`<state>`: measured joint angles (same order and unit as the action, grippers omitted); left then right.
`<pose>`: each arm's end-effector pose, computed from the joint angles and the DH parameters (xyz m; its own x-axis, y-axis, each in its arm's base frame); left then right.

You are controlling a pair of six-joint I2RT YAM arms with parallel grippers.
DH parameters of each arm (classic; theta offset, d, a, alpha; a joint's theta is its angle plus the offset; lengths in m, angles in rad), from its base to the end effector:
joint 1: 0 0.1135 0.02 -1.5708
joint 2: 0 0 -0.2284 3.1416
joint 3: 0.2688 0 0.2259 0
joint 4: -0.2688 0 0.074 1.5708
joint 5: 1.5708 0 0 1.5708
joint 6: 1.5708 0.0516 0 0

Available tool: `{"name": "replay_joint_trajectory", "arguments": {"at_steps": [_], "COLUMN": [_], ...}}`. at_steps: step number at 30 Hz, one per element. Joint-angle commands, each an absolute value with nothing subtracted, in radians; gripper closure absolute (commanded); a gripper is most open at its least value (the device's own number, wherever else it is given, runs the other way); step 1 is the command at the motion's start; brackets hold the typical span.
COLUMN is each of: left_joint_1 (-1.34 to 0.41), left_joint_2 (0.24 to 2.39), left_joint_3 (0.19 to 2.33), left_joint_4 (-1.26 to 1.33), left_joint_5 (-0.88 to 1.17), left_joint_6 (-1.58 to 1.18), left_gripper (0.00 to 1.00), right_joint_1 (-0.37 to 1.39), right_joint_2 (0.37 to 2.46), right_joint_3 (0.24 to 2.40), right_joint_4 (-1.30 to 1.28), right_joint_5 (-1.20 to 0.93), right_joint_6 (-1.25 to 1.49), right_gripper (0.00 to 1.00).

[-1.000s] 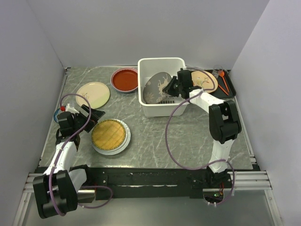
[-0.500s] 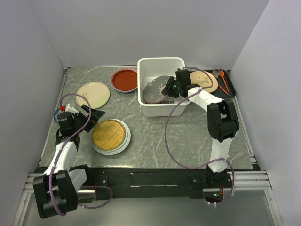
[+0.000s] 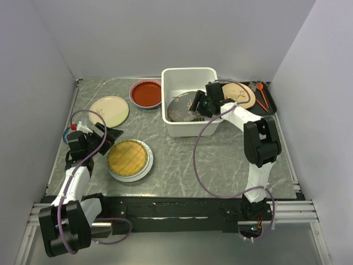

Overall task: Place the plates into the plastic bin on the countertop
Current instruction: Place the plate in the plastic bin.

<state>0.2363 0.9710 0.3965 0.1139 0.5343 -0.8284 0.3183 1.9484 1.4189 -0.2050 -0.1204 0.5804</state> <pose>0.2128 0.0242 0.1814 -0.4705 -0.7656 -0.4388 -0.1548 0.5612 -0.8131 0.3926 0.1359 0.1837 -0.7491 0.3264 -0.5765 0.0185 0.8802 0.4743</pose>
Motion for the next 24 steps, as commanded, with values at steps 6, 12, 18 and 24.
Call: {"name": "replay_joint_trajectory", "arguments": {"at_steps": [6, 12, 18, 24], "left_joint_1": [0.235, 0.235, 0.236, 0.235], "left_joint_2": [0.927, 0.914, 0.916, 0.923], "left_joint_3": [0.410, 0.431, 0.436, 0.434], "left_joint_4": [0.111, 0.083, 0.077, 0.086], "left_joint_5": [0.538, 0.519, 0.509, 0.508], "left_joint_6": [-0.808, -0.802, -0.805, -0.810], "left_gripper": [0.01, 0.01, 0.01, 0.01], "right_joint_1": [0.328, 0.327, 0.328, 0.328], "right_joint_2": [1.789, 1.787, 1.766, 1.704], "right_joint_3": [1.433, 1.483, 1.477, 1.425], "right_joint_4": [-0.187, -0.235, -0.252, -0.252], "right_joint_5": [-0.035, -0.032, -0.012, 0.012], "right_joint_6": [0.540, 0.529, 0.519, 0.512], "right_gripper": [0.17, 0.10, 0.07, 0.06]}}
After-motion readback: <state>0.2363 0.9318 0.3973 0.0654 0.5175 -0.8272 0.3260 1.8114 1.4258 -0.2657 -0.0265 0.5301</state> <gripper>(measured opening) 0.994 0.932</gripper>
